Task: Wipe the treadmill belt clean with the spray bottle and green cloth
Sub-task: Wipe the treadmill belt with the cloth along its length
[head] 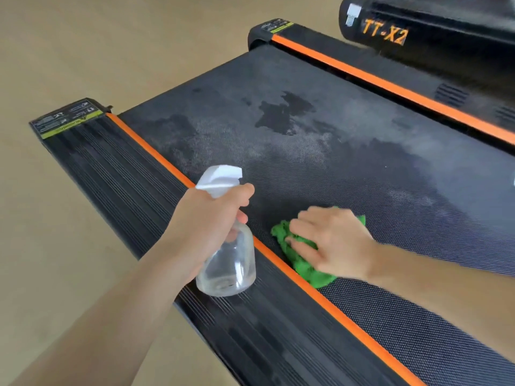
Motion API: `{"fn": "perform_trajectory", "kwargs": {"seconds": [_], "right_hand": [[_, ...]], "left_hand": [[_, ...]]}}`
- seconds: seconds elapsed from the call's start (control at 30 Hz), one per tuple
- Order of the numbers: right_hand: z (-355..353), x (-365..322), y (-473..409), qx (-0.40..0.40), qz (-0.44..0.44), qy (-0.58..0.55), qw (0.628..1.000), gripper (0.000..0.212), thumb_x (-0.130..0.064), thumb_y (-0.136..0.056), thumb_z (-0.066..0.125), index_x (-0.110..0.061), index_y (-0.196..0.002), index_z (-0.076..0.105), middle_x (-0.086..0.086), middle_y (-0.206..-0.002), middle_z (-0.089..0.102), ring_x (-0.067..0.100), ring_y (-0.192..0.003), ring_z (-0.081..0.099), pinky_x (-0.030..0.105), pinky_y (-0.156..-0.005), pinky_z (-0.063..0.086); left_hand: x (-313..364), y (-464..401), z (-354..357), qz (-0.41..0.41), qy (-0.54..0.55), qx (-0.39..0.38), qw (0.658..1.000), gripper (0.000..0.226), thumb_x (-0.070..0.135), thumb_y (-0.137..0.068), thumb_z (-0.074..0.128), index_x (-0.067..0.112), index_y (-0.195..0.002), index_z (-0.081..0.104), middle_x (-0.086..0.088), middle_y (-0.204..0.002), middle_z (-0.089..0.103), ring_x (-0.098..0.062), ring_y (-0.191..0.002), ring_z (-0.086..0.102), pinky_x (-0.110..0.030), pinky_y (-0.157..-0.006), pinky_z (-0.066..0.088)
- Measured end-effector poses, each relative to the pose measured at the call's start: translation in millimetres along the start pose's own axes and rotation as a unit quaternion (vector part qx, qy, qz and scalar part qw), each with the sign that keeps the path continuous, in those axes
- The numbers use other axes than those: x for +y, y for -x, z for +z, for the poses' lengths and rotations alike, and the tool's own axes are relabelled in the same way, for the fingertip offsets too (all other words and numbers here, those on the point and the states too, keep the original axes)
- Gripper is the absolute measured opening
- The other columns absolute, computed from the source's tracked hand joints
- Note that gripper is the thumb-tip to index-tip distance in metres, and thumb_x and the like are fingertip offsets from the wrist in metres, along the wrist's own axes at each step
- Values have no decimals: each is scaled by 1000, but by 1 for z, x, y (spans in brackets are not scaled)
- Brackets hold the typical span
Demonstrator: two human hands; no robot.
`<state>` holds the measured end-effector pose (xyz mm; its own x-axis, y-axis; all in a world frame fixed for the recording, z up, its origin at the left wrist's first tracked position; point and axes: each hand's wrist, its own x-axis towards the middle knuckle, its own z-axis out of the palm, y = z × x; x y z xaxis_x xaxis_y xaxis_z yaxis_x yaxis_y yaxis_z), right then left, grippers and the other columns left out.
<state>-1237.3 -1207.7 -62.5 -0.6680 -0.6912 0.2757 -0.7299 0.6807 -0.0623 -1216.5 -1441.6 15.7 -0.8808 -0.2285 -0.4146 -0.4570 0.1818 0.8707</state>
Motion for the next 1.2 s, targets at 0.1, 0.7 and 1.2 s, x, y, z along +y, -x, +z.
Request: {"fn": "perform_trajectory", "kwargs": {"seconds": [0.1,0.7,1.2], "right_hand": [[17,31,-56,21,80,25,996,22,-40,-95,47,-21,-87,52,-4,-76,56,26,-74,59,33,-56,44],[32,13,-99,17,52,21,998,28,-43,-93,42,-19,-91,58,-2,-78,57,26,-74,58,36,-57,47],[7,-49,-25,1,189,53,980,22,-38,-95,50,-21,-86,58,-7,-74,51,19,-69,55,26,-50,39]], "left_hand": [[-1,0,0,6,4,-1,1000,23,44,-89,77,21,-85,79,4,-71,77,-12,-65,71,-32,-73,61],[13,-46,-26,37,43,-87,995,23,43,-91,74,21,-88,79,0,-75,77,-18,-63,69,-31,-67,58],[13,-36,-55,-5,44,-117,992,27,46,-91,75,22,-104,77,12,-70,76,-2,-59,67,-26,-71,48]]}}
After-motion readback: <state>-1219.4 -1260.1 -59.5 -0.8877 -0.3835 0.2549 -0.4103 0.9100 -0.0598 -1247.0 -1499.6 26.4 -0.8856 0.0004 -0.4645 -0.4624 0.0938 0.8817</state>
